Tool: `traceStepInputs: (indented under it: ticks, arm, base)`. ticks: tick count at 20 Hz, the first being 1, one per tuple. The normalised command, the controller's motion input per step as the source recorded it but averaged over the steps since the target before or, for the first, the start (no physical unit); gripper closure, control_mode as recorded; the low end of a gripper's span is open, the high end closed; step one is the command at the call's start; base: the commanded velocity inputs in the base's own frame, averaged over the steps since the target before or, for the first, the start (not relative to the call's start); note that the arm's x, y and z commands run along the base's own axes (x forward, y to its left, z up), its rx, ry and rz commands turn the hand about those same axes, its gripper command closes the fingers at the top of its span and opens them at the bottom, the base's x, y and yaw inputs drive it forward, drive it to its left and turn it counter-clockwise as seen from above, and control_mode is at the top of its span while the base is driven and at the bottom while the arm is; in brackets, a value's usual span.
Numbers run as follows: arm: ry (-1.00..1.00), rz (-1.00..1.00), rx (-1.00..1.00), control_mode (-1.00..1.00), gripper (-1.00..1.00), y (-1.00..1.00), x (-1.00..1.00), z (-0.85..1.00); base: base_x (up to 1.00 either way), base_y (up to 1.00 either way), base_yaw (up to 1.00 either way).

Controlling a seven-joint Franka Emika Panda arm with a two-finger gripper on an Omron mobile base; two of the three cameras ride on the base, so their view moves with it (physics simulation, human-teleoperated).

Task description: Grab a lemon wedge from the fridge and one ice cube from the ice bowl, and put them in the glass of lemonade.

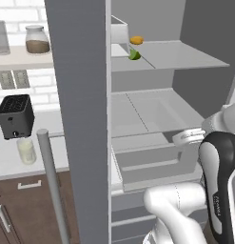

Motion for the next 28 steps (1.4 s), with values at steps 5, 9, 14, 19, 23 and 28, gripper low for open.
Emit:
traceStepInputs:
  ticks: [5,9,14,19,23,28]
  arm:
    - [-0.04,0.00,0.00,-1.00,-1.00,0.00,0.13,0.09]
    - [-0.17,0.00,0.00,-1.00,-1.00,0.00,0.00,0.59]
    - [-0.08,0.00,0.00,-1.00,-1.00,0.00,0.00,0.62]
    - [-0.01,-0.03,0.00,-1.00,-1.00,0.00,0.12,0.76]
    - [0.00,-0.04,0.00,-1.00,-1.00,0.00,0.10,0.56]
    - [-0.02,-0.04,0.02,-1.00,-1.00,0.00,0.25,0.23]
  base:
    - [0.00,0.00,0.00]
    - [0.00,0.00,0.00]
    - [0.00,0.00,0.00]
    - [0.00,0.00,0.00]
    - [0.00,0.00,0.00]
    - [0.00,0.00,0.00]
